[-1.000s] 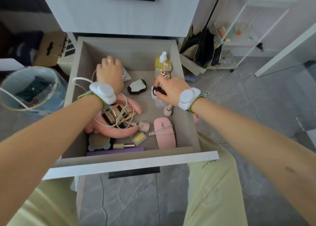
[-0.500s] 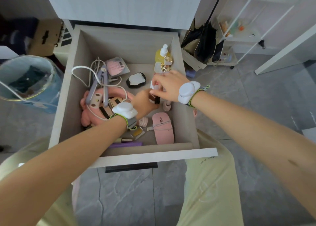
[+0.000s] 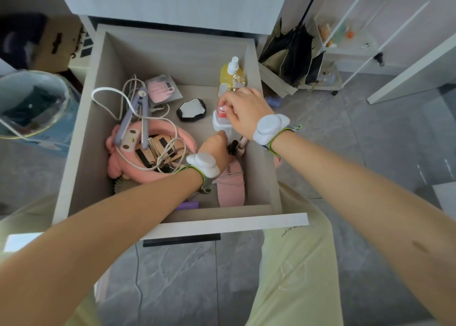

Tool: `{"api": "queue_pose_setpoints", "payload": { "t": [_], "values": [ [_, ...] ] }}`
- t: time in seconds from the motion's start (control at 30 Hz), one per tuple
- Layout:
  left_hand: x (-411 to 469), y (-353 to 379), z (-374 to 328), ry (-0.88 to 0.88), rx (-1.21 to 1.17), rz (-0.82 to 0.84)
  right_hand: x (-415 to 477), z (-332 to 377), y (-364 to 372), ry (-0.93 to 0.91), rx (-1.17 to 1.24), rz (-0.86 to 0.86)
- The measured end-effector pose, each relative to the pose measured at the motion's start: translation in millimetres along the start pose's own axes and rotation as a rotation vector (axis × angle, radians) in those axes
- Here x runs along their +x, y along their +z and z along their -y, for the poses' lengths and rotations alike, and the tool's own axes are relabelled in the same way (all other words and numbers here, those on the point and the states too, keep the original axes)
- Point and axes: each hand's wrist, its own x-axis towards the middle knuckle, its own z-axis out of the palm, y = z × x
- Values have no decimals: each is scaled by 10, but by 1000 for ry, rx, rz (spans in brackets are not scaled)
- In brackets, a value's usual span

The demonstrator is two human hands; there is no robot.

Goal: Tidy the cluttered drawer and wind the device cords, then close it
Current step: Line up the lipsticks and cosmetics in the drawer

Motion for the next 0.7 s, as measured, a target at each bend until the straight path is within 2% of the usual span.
{"api": "queue_pose_setpoints", "payload": {
  "t": [0.17,0.33,0.7],
  "values": [
    [-8,25,-74,-43,-63,-45,-19,4,-22,20,0,-5],
    [10,-17,-45,-50,-7,-18,-12,24,-34,25,0,-4],
    [-13,37,-41,9,64,-80,-11,44,-27,63,12,1]
  ]
}}
